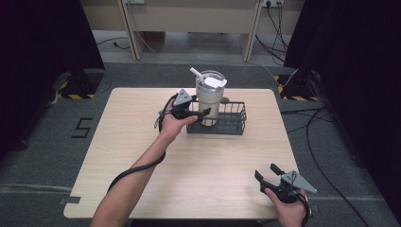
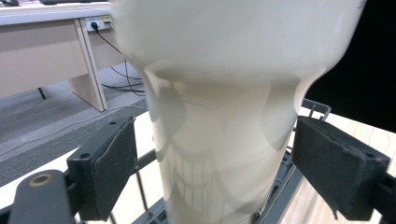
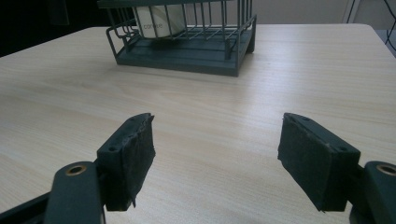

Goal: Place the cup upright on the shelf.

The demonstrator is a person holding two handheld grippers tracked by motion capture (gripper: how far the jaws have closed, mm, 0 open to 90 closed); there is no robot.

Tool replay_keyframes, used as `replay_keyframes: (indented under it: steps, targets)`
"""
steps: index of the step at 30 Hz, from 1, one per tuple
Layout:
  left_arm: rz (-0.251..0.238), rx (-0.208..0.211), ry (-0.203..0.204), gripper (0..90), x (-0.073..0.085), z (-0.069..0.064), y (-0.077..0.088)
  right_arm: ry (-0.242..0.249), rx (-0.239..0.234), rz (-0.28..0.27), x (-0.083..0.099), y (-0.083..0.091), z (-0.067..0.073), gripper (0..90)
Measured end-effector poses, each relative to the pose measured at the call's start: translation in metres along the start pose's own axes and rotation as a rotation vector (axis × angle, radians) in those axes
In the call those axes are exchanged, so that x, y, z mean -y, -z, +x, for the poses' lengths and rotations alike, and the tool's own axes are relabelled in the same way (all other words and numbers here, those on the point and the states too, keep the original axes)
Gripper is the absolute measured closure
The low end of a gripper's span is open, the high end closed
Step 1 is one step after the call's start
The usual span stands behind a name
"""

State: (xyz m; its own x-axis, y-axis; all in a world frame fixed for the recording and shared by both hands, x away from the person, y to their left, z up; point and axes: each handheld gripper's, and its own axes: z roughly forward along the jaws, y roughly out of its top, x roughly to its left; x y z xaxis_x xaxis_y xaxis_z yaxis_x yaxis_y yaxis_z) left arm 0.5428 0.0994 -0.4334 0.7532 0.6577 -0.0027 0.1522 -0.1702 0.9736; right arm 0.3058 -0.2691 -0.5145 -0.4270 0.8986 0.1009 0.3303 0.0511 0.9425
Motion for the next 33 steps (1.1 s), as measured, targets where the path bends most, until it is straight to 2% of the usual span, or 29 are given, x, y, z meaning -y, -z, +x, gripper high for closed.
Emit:
replay_keyframes:
  steps: [10,33]
  targets:
    - [0.001,-0.002,-0.001,14.2,0.004,0.004,0.027,0.008,0.000,-0.001,0.000,-0.001,0.001,27.1]
    - [-0.032,-0.005,0.026,14.2,0.019,0.007,0.085,0.005,0.002,0.000,0.000,-0.001,0.003,27.1]
